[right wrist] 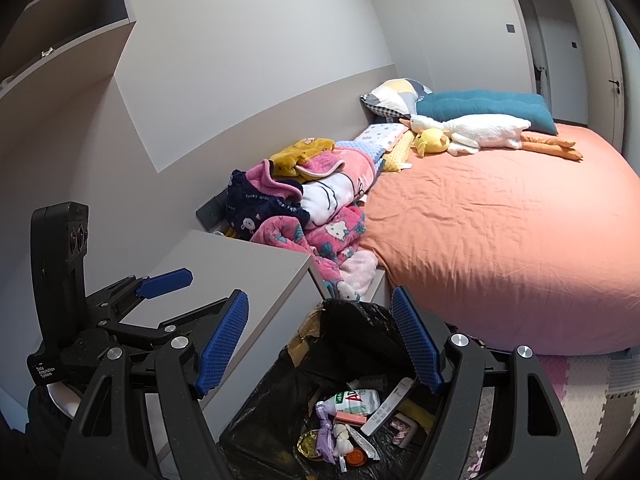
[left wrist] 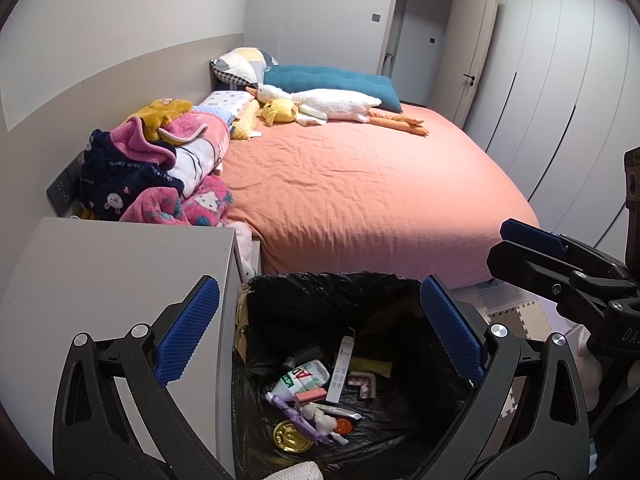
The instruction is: Collect trash
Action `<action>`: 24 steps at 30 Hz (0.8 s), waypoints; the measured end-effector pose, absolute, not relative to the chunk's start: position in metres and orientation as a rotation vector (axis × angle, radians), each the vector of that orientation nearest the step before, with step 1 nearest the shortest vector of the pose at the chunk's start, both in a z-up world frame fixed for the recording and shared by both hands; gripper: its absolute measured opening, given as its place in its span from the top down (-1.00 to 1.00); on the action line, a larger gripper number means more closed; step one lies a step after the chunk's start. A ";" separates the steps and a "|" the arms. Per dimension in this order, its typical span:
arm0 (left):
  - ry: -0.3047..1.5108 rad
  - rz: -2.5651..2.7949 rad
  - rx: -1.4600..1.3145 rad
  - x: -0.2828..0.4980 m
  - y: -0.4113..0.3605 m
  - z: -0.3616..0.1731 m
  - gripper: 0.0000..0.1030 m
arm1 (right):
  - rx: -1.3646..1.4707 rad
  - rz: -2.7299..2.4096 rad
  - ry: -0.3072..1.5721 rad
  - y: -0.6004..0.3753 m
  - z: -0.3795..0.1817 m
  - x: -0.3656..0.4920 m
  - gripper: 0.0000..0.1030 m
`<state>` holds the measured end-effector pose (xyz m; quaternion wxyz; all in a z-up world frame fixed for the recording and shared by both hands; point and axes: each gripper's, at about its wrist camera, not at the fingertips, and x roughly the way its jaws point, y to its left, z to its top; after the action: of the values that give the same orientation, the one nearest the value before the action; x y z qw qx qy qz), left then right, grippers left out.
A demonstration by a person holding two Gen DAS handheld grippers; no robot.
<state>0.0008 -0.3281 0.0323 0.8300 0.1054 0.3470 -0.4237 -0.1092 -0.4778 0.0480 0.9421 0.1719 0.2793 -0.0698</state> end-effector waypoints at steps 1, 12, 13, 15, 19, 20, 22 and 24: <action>0.737 -0.899 0.223 0.002 -0.328 0.032 -0.88 | 0.350 -0.143 0.569 -0.477 0.048 -0.109 -0.45; 0.739 -0.901 0.222 0.000 -0.329 0.033 -0.88 | 0.356 -0.141 0.572 -0.480 0.048 -0.111 -0.45; 0.736 -0.903 0.221 0.000 -0.329 0.034 -0.88 | 0.355 -0.142 0.572 -0.480 0.048 -0.111 -0.45; 0.734 -0.903 0.223 -0.001 -0.329 0.034 -0.88 | 0.354 -0.144 0.571 -0.481 0.048 -0.112 -0.45; 0.736 -0.910 0.229 -0.004 -0.329 0.033 -0.88 | 0.355 -0.144 0.572 -0.481 0.048 -0.112 -0.45; 0.737 -0.911 0.231 -0.004 -0.330 0.033 -0.88 | 0.355 -0.144 0.571 -0.481 0.048 -0.112 -0.45; 0.740 -0.913 0.238 -0.005 -0.331 0.033 -0.88 | 0.354 -0.144 0.570 -0.483 0.049 -0.112 -0.45; 0.739 -0.915 0.239 -0.006 -0.331 0.033 -0.88 | 0.355 -0.146 0.569 -0.484 0.050 -0.114 -0.45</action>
<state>-0.0057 -0.3310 0.0331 0.8252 0.1126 0.3479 -0.4304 -0.1137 -0.4840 0.0500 0.9418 0.1740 0.2787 -0.0714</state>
